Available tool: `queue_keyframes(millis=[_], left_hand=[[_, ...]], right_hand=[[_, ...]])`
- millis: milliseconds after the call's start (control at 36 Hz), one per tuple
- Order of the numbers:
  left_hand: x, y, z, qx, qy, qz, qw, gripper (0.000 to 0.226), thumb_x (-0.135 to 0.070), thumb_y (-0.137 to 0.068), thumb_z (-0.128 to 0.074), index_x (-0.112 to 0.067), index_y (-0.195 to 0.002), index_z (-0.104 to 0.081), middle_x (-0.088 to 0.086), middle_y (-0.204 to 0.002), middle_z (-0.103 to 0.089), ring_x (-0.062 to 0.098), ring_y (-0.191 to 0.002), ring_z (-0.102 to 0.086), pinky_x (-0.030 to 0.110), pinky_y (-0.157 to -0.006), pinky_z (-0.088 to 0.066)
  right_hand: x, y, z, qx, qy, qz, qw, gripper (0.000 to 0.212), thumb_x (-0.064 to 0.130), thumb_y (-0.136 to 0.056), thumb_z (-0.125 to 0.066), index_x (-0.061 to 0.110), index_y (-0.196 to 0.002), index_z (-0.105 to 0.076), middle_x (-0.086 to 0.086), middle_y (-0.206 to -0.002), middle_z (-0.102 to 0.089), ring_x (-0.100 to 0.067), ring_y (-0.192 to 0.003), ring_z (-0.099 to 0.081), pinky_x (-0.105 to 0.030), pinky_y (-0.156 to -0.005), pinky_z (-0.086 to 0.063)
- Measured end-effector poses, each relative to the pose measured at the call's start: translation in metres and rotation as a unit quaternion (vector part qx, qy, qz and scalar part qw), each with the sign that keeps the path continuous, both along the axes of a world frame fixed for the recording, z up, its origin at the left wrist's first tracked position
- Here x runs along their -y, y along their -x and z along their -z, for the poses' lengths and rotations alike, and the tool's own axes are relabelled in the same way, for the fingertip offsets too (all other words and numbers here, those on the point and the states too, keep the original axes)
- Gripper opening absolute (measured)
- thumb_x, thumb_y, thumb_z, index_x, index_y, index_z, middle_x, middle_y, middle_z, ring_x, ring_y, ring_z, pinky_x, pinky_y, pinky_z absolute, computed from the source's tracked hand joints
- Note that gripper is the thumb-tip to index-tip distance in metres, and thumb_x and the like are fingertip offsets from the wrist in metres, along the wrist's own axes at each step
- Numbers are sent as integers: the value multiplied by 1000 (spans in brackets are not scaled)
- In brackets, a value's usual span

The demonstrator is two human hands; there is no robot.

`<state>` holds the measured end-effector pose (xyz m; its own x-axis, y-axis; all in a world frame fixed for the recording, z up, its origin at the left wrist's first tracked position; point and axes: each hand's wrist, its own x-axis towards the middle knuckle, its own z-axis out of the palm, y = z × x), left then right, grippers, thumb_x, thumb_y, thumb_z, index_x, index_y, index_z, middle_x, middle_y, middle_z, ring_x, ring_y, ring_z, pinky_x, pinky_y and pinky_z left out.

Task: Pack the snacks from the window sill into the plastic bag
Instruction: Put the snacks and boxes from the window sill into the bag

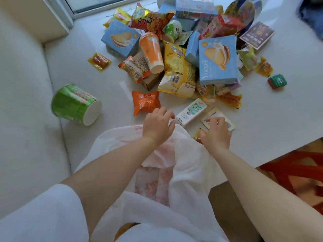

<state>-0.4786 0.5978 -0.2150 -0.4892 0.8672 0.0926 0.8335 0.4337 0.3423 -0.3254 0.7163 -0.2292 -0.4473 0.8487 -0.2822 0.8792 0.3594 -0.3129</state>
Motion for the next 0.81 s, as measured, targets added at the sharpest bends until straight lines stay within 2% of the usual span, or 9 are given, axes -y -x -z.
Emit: queue_keyframes(millis=[56, 139, 194, 333, 500, 611, 694, 750, 806], left_hand=[[-25, -6, -4, 27, 49, -17, 998, 25, -36, -91, -49, -21, -108, -61, -1, -106, -59, 21, -95, -53, 30, -69, -36], [-60, -17, 0, 54, 122, -27, 991, 43, -40, -90, -53, -25, -129, -47, -1, -124, -49, 21, -113, -47, 34, -83, -40], [-78, -24, 7, 50, 163, -13, 985, 54, -43, -88, -56, -26, -137, -39, 1, -131, -45, 22, -118, -43, 36, -88, -39], [-104, -34, 29, 66, 229, -20, 971, 74, -42, -85, -62, -24, -146, -24, 5, -142, -34, 26, -127, -37, 40, -97, -37], [-120, -40, 50, 106, 243, -46, 963, 90, -40, -82, -66, -23, -150, -9, 8, -140, -34, 28, -125, -41, 43, -94, -42], [-121, -40, 62, 87, 253, -75, 961, 88, -39, -87, -59, -24, -151, 0, 11, -140, -34, 30, -125, -36, 43, -94, -38], [-122, -41, 67, 80, 251, -92, 960, 82, -40, -90, -54, -27, -151, -1, 11, -141, -32, 31, -124, -35, 44, -94, -36], [-122, -41, 66, 84, 252, -98, 959, 81, -39, -90, -55, -27, -151, -3, 10, -139, -33, 31, -124, -35, 44, -93, -37], [-123, -39, 65, 93, 246, -104, 959, 79, -36, -87, -58, -25, -149, -11, 10, -136, -35, 31, -122, -37, 44, -91, -38]], right_hand=[[-19, -11, 1, 71, 18, 4, 997, 68, 43, -78, -66, 23, -136, -39, -6, -137, -34, -27, -126, -34, -43, -99, -34], [-35, -20, 10, 153, 52, -42, 986, 104, 63, -66, -70, 26, -147, -16, -7, -152, -14, -28, -139, -16, -46, -107, -27], [-42, -23, 17, 193, 50, -84, 976, 117, 68, -62, -70, 26, -149, -4, -8, -156, -3, -30, -144, -4, -50, -110, -22], [-54, -22, 29, 220, 60, -125, 966, 127, 70, -59, -69, 24, -149, 9, -12, -157, 8, -36, -144, 4, -56, -111, -15], [-60, -20, 45, 208, 77, -128, 967, 129, 67, -60, -71, 22, -149, 11, -15, -156, 8, -36, -144, 3, -48, -114, -16], [-67, -14, 44, 142, 57, -93, 984, 115, 54, -63, -75, 17, -148, -7, -13, -147, -19, -31, -133, -23, -40, -104, -31], [-74, -11, 42, 85, 42, -60, 994, 81, 36, -74, -71, 12, -139, -29, -12, -132, -36, -29, -120, -36, -35, -94, -38], [-76, -11, 43, 82, 38, -66, 994, 53, 21, -84, -61, 8, -131, -41, -12, -128, -39, -29, -118, -37, -34, -89, -41], [-79, -12, 44, 94, 25, -84, 992, 38, 9, -88, -50, 6, -126, -47, -12, -127, -41, -29, -115, -40, -34, -83, -42]])
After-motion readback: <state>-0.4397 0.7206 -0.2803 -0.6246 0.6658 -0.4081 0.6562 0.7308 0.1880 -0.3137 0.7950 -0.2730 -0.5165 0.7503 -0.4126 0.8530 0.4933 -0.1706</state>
